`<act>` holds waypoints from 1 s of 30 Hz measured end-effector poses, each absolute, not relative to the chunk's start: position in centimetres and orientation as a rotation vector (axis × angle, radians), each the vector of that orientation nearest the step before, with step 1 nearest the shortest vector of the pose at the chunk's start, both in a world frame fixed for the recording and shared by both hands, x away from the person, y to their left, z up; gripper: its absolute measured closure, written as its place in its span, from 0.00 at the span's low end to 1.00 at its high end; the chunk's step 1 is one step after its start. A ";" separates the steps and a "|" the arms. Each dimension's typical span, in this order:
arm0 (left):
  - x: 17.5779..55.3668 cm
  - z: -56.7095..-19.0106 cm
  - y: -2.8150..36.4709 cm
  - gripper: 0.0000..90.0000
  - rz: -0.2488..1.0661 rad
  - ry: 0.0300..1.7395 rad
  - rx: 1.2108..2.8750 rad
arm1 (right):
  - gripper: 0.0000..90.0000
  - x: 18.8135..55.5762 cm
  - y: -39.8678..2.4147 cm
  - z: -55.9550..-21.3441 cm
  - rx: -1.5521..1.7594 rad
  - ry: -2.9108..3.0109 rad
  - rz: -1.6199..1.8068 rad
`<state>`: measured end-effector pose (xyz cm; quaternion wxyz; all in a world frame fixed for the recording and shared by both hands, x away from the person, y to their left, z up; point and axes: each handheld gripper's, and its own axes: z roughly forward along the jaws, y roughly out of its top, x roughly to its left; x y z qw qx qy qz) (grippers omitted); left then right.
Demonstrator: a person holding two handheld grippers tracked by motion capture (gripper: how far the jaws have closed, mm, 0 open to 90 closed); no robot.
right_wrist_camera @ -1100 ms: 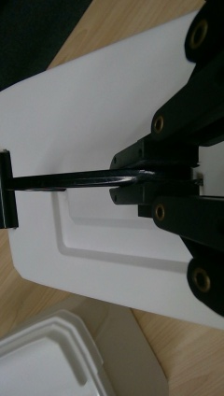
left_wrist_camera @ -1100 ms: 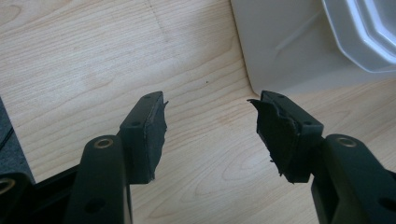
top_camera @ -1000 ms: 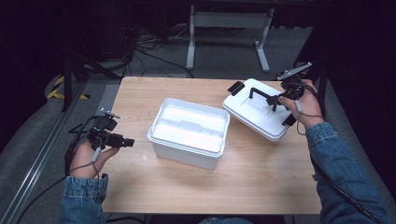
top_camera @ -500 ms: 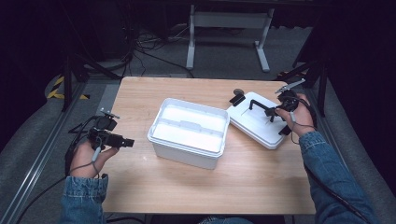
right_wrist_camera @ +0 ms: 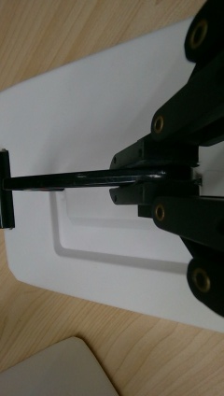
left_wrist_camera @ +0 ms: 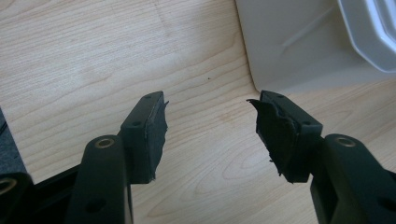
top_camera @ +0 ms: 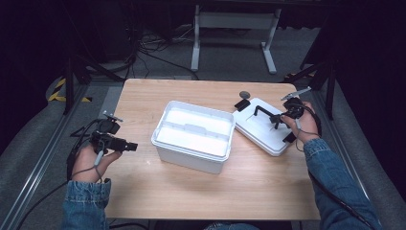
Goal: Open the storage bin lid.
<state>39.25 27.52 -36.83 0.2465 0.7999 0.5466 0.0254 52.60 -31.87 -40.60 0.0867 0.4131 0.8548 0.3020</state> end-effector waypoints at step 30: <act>39.8 -36.9 26.7 0.48 0.046 1.467 2.208 | 0.52 51.1 -32.7 -39.6 1.334 2.347 0.901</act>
